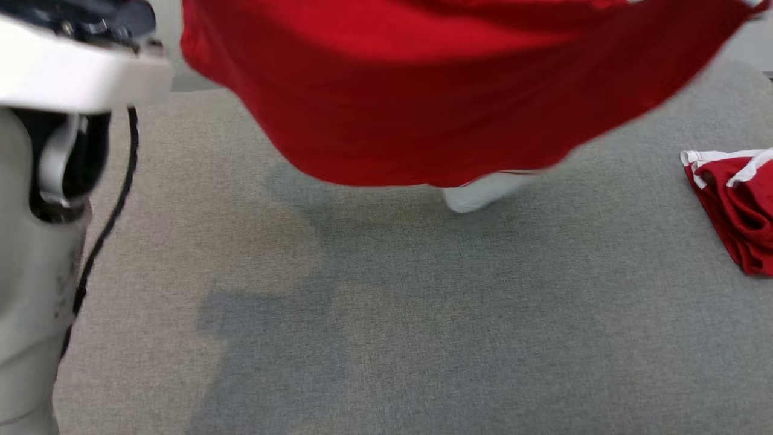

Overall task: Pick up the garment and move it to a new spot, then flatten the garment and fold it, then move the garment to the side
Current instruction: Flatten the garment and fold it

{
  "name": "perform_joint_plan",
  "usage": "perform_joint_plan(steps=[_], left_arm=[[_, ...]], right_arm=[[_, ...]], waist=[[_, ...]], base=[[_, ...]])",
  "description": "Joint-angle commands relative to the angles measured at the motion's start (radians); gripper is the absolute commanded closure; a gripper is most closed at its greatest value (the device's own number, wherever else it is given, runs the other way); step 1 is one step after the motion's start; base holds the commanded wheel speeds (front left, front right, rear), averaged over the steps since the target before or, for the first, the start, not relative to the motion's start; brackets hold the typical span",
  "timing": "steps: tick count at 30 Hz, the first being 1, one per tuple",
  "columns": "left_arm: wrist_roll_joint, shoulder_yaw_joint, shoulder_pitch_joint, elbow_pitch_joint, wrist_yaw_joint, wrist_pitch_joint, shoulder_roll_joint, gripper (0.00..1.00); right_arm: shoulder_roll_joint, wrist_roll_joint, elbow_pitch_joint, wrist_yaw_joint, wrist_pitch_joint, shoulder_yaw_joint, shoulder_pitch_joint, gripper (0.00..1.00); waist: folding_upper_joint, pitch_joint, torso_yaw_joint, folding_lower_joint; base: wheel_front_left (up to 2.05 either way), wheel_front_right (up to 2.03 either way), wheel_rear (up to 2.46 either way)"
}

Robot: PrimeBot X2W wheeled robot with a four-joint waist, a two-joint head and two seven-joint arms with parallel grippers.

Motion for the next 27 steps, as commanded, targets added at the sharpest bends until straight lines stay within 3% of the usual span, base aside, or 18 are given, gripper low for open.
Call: perform_joint_plan(steps=[1,11,20,27], left_arm=[[0.002,0.001,-0.023,0.011,-0.007,0.003,0.004,1.0],[-0.015,-0.042,-0.282,0.31,-0.086,-0.01,-0.042,1.0],[-0.006,-0.063,-0.567,0.742,-0.136,-0.145,-0.115,1.0],[-0.02,-0.057,-0.64,0.988,-0.146,-0.209,-0.156,1.0]], right_arm=[[-0.004,0.008,0.011,0.0,0.01,0.002,-0.019,1.0],[0.006,0.086,0.298,0.0,-0.003,0.127,-0.343,1.0],[0.083,0.134,0.674,0.0,-0.232,0.208,-0.645,1.0],[0.173,0.2,0.899,0.0,-0.312,0.272,-0.655,1.0]], waist=[[0.0,0.003,-0.004,0.0],[0.0,0.078,-0.01,0.0],[0.0,0.129,0.003,0.0],[0.0,0.167,-0.012,0.0]], base=[[0.0,0.0,0.0],[0.0,0.0,0.0],[0.0,0.0,0.0],[0.0,0.0,0.0]])
